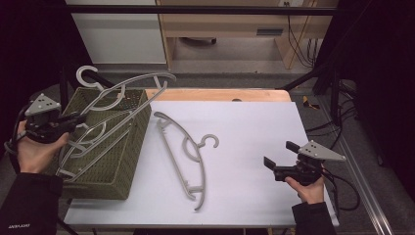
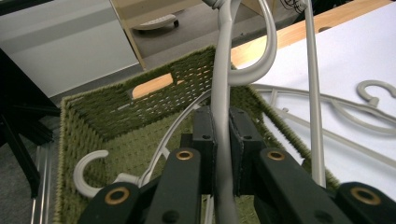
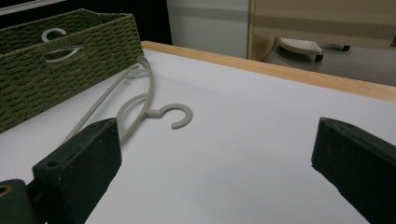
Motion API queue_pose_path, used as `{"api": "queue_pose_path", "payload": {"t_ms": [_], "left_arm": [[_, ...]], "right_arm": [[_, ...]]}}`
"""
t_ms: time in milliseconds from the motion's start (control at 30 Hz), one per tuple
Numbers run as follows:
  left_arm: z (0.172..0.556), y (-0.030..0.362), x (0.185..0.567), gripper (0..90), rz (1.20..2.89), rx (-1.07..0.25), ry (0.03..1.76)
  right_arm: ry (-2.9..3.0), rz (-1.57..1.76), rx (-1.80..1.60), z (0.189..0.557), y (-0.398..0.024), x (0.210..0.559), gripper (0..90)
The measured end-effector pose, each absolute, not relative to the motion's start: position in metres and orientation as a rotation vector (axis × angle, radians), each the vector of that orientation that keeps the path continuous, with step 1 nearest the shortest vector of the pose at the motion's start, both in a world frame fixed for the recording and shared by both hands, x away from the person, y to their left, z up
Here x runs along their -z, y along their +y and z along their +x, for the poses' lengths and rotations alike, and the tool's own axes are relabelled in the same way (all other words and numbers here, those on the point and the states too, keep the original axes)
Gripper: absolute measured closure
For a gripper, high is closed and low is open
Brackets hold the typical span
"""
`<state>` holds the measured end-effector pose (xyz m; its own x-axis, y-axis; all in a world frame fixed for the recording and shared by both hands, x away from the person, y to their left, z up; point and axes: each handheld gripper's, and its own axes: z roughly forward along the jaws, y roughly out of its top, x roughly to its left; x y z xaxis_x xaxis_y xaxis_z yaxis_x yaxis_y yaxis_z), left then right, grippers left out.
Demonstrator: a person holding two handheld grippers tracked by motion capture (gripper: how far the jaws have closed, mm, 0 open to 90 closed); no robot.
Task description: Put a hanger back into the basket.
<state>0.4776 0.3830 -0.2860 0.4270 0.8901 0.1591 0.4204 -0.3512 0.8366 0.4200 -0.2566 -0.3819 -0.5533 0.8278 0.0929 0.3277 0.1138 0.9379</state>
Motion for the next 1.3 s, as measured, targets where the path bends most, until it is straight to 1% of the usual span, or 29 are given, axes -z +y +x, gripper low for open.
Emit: {"api": "queue_pose_path", "payload": {"t_ms": [367, 900, 1100, 1300], "left_arm": [[0.481, 0.417, 0.303, 82.7, 1.925, -0.819, 1.18], [0.481, 0.445, 0.321, 82.6, 1.942, -0.831, 1.257], [0.476, 0.457, 0.324, 82.7, 1.932, -0.835, 1.282], [0.473, 0.466, 0.327, 82.6, 1.956, -0.856, 1.305]], "right_arm": [[1.941, 1.122, -1.436, 0.421, -0.256, 0.383, 1.8], [1.949, 1.128, -1.431, 0.422, -0.255, 0.385, 1.7], [1.951, 1.121, -1.431, 0.422, -0.256, 0.385, 1.7], [1.95, 1.127, -1.428, 0.423, -0.255, 0.386, 1.7]]}}
